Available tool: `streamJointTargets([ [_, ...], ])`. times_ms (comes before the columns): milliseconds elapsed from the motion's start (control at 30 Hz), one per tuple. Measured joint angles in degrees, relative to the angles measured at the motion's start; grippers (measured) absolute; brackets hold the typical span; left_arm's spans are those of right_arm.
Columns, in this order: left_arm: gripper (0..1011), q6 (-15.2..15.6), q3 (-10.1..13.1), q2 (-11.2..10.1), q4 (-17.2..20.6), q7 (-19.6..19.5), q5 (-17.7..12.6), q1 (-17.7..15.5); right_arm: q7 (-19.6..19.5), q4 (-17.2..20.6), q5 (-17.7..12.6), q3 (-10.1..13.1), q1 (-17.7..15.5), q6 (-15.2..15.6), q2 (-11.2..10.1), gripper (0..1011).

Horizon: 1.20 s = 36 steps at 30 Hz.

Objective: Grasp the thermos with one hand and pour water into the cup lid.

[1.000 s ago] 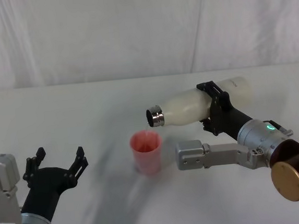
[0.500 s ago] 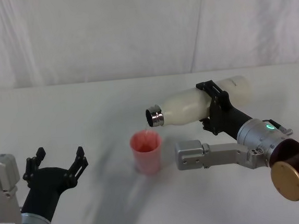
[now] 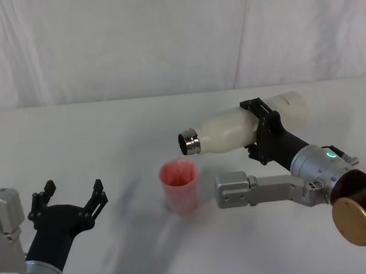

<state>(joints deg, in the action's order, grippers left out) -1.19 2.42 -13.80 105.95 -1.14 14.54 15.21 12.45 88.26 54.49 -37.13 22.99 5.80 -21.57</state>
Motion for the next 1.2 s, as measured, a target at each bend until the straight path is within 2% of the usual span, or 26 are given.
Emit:
streamJointTargets([
  [367, 1001, 0.0, 0.0, 0.0, 0.0, 0.0, 0.0, 0.0, 0.1, 0.0, -0.4, 0.1, -0.1, 0.0, 0.2, 950],
  [467, 1001, 0.0, 0.0, 0.0, 0.0, 0.0, 0.0, 0.0, 0.2, 0.0, -2.4, 0.9, -0.7, -0.5, 0.8, 950],
  [767, 1001, 0.0, 0.0, 0.0, 0.0, 0.0, 0.0, 0.0, 0.3, 0.0, -4.6, 1.7, -1.4, -0.9, 1.4, 950],
  [1200, 1001, 0.0, 0.0, 0.0, 0.0, 0.0, 0.0, 0.0, -0.1, 0.8, -9.4, 4.1, -3.1, -1.7, 2.5, 950],
])
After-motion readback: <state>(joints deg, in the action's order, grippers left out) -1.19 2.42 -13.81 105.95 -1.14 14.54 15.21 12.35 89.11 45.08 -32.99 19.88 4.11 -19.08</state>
